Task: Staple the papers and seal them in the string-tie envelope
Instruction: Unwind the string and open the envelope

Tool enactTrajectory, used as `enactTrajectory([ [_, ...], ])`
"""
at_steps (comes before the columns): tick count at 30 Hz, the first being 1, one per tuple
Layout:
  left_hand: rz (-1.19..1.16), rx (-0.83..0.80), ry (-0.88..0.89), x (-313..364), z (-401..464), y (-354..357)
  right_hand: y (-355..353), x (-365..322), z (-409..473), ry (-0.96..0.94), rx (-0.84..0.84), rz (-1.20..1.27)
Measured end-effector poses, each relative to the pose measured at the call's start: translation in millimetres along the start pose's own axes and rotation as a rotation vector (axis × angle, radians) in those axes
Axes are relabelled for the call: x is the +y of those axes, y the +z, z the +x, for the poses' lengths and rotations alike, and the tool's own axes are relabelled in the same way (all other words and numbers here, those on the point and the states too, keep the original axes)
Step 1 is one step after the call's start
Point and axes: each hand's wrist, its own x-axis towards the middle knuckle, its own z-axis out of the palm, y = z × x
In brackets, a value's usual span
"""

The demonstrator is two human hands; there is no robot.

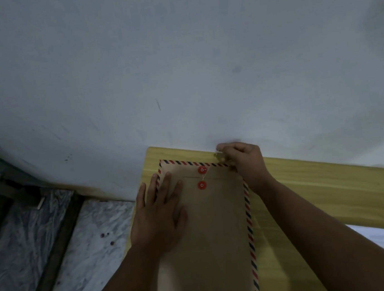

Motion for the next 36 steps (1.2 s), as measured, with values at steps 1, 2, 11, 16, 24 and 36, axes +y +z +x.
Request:
enactTrajectory([
  [1, -0.002, -0.004, 0.0, -0.1, 0.0, -0.1, 2.5, -0.2, -2.8, 0.033, -0.048, 0.086],
  [2, -0.003, -0.007, 0.0, -0.3, 0.1, 0.1, 5.2, -0.3, -5.0, 0.053, -0.08, 0.089],
  [11, -0.015, -0.006, 0.0, -1.1, 0.0, 2.0, 23.0, 10.3, -8.6, -0.173, -0.299, -0.961],
  [16, 0.0, -0.004, 0.004, -0.3, 0.7, 2.1, 32.4, 7.2, -11.1, -0.245, -0.323, -1.034],
  [24, -0.016, 0.012, 0.01, -1.2, 0.1, 4.3, 37.3, 9.6, -36.6, -0.238, -0.498, -1.128],
  [36, -0.009, 0.001, 0.001, -1.3, -0.4, 4.1, 14.9, -10.3, 0.7, -0.213, -0.346, -1.186],
])
